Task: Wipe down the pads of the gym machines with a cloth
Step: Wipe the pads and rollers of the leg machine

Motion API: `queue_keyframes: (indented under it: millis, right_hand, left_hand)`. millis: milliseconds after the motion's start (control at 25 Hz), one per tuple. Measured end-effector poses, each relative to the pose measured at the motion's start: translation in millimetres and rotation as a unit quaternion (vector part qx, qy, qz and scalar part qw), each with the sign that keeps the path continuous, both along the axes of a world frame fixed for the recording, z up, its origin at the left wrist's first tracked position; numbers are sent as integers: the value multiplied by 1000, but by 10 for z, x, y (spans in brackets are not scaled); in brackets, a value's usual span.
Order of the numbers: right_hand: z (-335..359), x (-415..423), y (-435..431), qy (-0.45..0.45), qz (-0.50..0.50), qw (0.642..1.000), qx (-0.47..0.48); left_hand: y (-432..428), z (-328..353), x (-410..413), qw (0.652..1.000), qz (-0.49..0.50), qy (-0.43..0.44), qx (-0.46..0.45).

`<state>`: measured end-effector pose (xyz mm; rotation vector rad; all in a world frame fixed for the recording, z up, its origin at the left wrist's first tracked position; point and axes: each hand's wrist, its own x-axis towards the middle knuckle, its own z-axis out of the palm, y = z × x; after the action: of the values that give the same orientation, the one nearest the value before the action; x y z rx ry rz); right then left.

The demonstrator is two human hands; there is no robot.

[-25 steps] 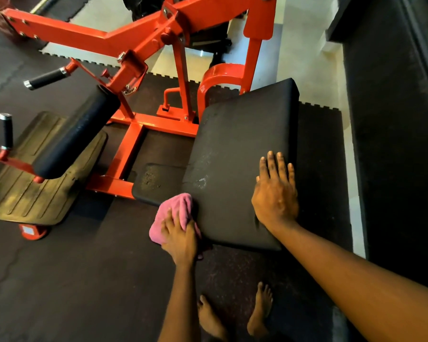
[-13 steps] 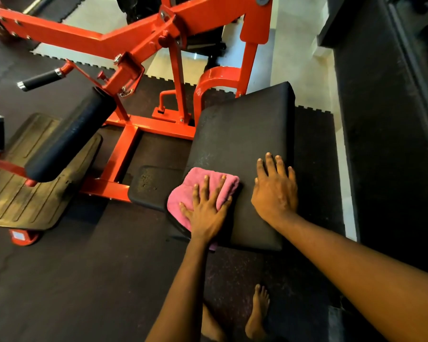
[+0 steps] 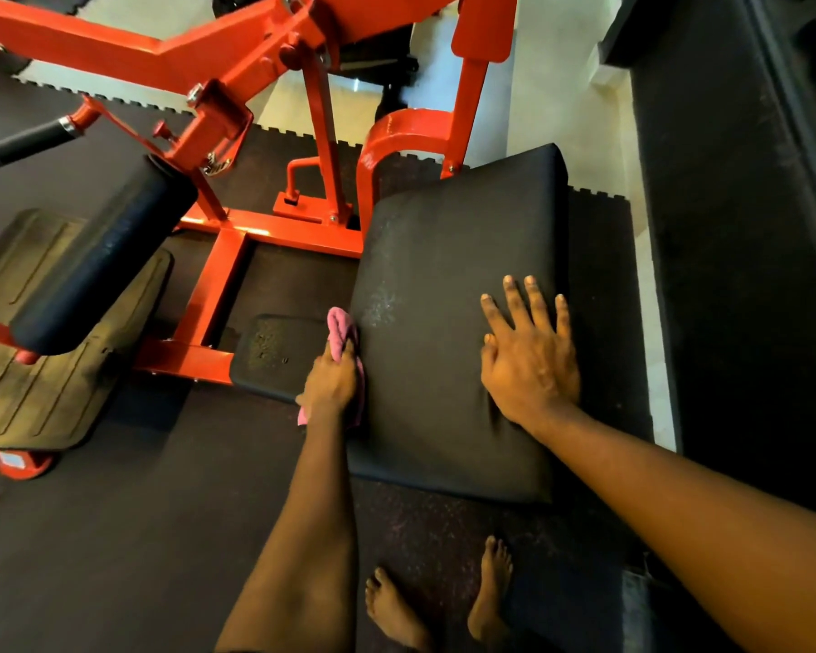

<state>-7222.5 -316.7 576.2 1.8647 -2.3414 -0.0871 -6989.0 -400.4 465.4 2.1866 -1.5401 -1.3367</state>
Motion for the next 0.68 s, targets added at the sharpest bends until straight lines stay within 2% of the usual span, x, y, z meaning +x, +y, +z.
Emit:
queue_keyframes:
  millis: [120, 200, 280, 520, 600, 680]
  right_hand:
    - [-15, 19, 10, 3, -1, 1000, -3]
    - [-8, 23, -5, 2, -3, 1000, -1]
    - [-2, 29, -4, 1, -6, 1000, 1]
    - [-31, 3, 3, -6, -3, 1000, -13]
    - [-28, -13, 5, -12, -1, 1000, -13]
    - [-25, -19, 9, -21, 0, 1000, -20]
  left_hand:
    - [442, 193, -268, 984, -121, -64, -112]
    - [509, 291, -512, 969, -197, -62, -139]
    - [339, 343, -712, 964, -218, -38, -148]
    - [-784, -54, -630, 989, -138, -41, -35]
    - [-909, -118, -455, 993, -110, 11, -33]
    - [-668, -113, -279, 994, 3, 106, -13]
